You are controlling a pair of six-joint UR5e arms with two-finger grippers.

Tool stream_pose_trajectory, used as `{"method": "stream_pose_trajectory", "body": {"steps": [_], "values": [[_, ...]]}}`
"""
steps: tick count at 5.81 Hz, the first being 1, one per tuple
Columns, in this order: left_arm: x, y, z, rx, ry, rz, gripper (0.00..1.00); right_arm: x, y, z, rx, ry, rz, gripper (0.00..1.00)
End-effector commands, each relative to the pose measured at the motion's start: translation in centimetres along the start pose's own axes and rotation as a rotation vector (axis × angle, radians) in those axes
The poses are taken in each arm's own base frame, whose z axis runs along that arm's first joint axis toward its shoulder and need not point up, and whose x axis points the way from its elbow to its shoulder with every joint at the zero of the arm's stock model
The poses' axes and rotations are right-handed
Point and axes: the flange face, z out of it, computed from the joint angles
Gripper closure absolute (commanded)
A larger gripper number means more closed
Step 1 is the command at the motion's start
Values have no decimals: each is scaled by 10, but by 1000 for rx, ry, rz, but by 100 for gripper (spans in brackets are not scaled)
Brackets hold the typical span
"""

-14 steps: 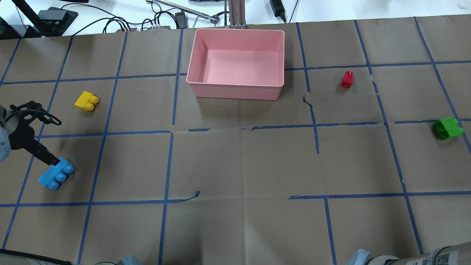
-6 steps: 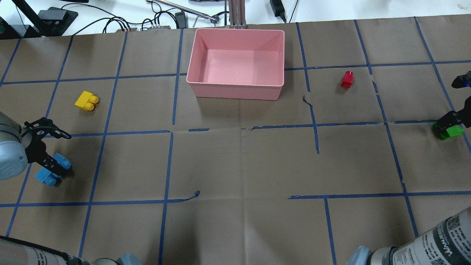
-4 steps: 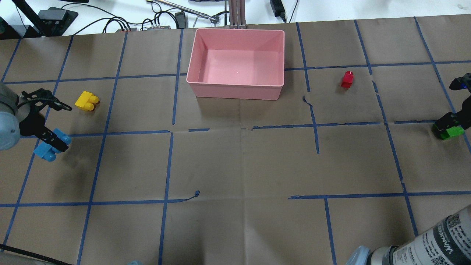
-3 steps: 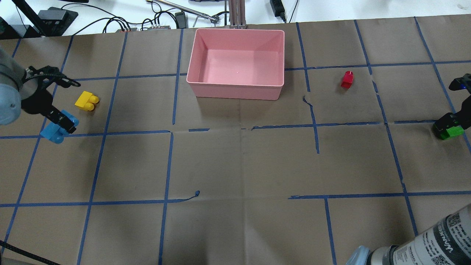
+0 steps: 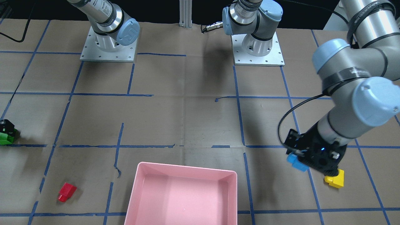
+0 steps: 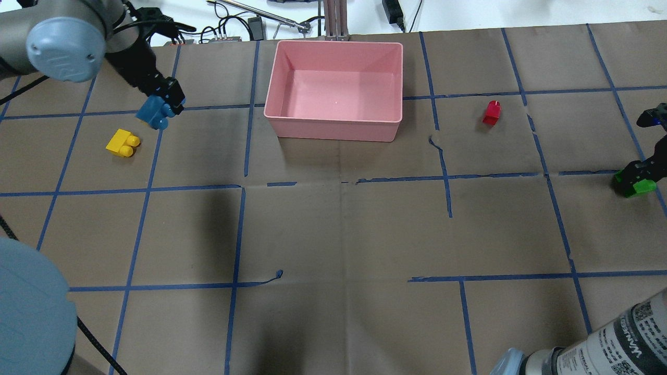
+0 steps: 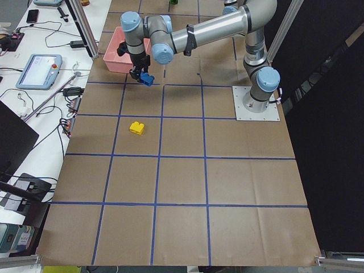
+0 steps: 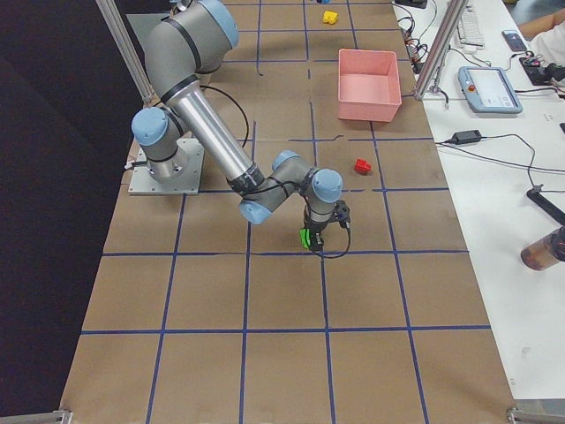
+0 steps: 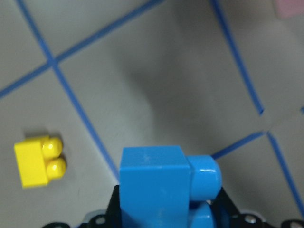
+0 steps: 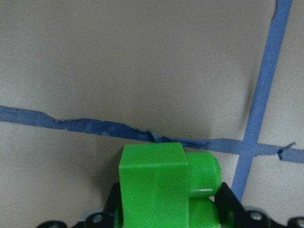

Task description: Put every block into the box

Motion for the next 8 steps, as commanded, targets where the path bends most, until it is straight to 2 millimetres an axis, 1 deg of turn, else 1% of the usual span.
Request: {"method": "stream_pose_trajectory", "body": {"steps": [1, 2, 3, 4, 5, 6, 7, 8], "values": [[89, -113, 19, 33, -29, 123, 100, 1, -5, -14, 18, 15, 1, 63], [135, -157, 43, 44, -18, 104, 100, 11, -16, -49, 57, 63, 2, 64], [157, -185, 71, 39, -14, 129, 98, 6, -36, -93, 85, 52, -22, 64], [155, -191, 88, 30, -12, 132, 54, -2, -54, -144, 77, 28, -2, 64], [147, -185, 77, 36, -13, 129, 1, -19, -74, -181, 56, 8, 10, 64], [115, -168, 57, 33, -21, 85, 1, -59, -102, -239, 25, -21, 59, 63], [53, -136, 41, 29, -12, 19, 1, -101, -122, -274, 25, -21, 83, 63], [10, -94, 35, 5, -3, -37, 1, -167, -149, -294, 43, -8, 97, 63]]}}
